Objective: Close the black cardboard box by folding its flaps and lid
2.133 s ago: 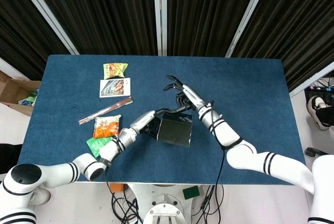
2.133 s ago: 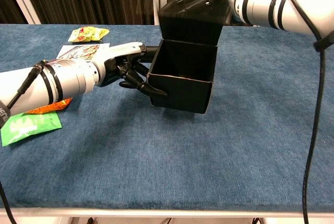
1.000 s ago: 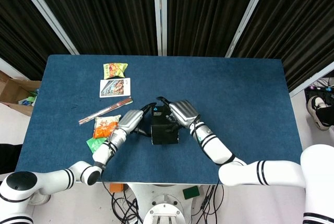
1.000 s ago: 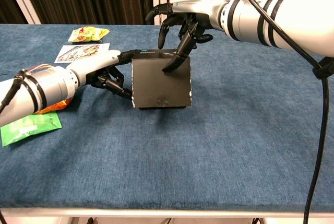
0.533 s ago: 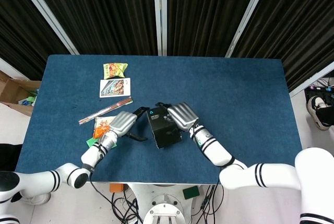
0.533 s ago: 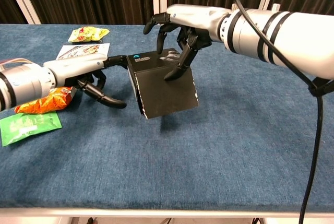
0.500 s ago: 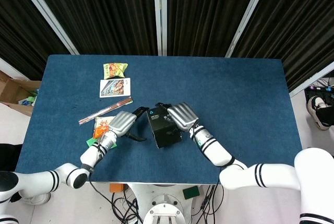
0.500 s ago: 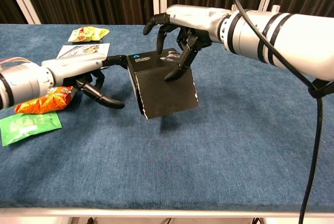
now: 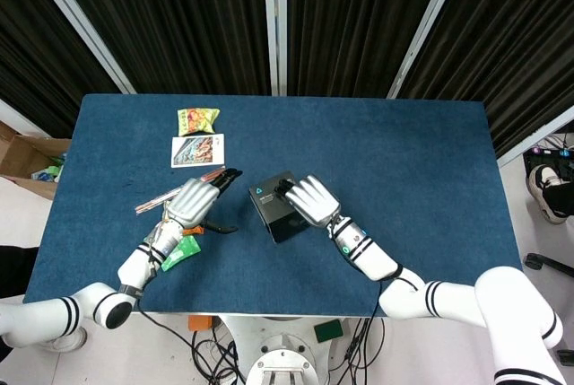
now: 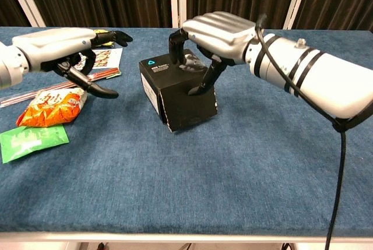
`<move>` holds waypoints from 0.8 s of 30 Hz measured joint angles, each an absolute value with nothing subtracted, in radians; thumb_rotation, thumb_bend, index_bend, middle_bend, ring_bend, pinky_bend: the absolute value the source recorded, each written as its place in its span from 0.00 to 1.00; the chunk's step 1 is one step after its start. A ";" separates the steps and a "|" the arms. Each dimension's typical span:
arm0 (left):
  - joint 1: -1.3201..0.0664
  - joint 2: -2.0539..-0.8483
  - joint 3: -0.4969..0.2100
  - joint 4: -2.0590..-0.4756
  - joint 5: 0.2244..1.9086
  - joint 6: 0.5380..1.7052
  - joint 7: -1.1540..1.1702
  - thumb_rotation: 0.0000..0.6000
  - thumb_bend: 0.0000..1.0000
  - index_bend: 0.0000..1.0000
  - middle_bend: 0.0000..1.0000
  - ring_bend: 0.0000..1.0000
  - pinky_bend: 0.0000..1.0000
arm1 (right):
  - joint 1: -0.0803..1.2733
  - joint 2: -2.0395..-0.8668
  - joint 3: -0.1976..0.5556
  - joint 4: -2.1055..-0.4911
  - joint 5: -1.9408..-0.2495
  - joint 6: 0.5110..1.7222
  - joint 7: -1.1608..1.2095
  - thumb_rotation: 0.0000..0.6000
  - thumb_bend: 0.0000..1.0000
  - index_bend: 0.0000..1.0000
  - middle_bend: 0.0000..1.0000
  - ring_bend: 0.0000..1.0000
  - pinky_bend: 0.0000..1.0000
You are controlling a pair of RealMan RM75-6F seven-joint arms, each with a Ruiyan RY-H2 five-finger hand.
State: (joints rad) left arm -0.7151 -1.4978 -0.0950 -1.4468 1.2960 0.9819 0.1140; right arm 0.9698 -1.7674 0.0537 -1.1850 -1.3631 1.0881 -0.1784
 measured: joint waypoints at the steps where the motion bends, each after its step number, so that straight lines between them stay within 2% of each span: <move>1: -0.713 -1.495 -0.096 -1.448 1.301 0.986 0.110 0.56 0.00 0.04 0.07 0.64 0.93 | 0.967 -1.781 0.047 -1.152 -1.388 1.097 -0.165 1.00 0.04 0.60 0.51 0.84 1.00; 5: -0.702 -1.489 -0.100 -1.450 1.316 1.006 0.082 0.57 0.00 0.04 0.07 0.64 0.93 | 0.959 -1.839 0.017 -1.002 -1.484 1.134 -0.126 1.00 0.12 0.65 0.56 0.84 1.00; 11: -0.686 -1.480 -0.108 -1.443 1.345 1.041 0.039 0.58 0.00 0.04 0.07 0.64 0.92 | 0.943 -1.913 0.002 -0.852 -1.570 1.189 -0.070 1.00 0.30 0.69 0.61 0.85 1.00; 15: -0.675 -1.469 -0.113 -1.436 1.357 1.061 0.021 0.59 0.00 0.04 0.08 0.64 0.92 | 0.933 -1.925 0.012 -0.830 -1.589 1.206 -0.056 1.00 0.32 0.68 0.59 0.85 1.00; 17: -0.669 -1.458 -0.112 -1.437 1.363 1.071 0.025 0.63 0.00 0.04 0.08 0.63 0.91 | 0.927 -1.917 0.015 -0.834 -1.593 1.217 -0.053 1.00 0.32 0.63 0.56 0.85 1.00; 21: -0.648 -1.423 -0.109 -1.449 1.375 1.111 0.056 0.72 0.00 0.04 0.09 0.54 0.83 | 0.903 -1.886 0.024 -0.852 -1.601 1.270 -0.047 1.00 0.32 0.45 0.50 0.84 1.00; 24: -0.613 -1.392 -0.105 -1.457 1.381 1.164 0.074 0.75 0.00 0.05 0.14 0.47 0.76 | 0.868 -1.837 0.038 -0.893 -1.600 1.337 -0.040 1.00 0.32 0.39 0.49 0.83 1.00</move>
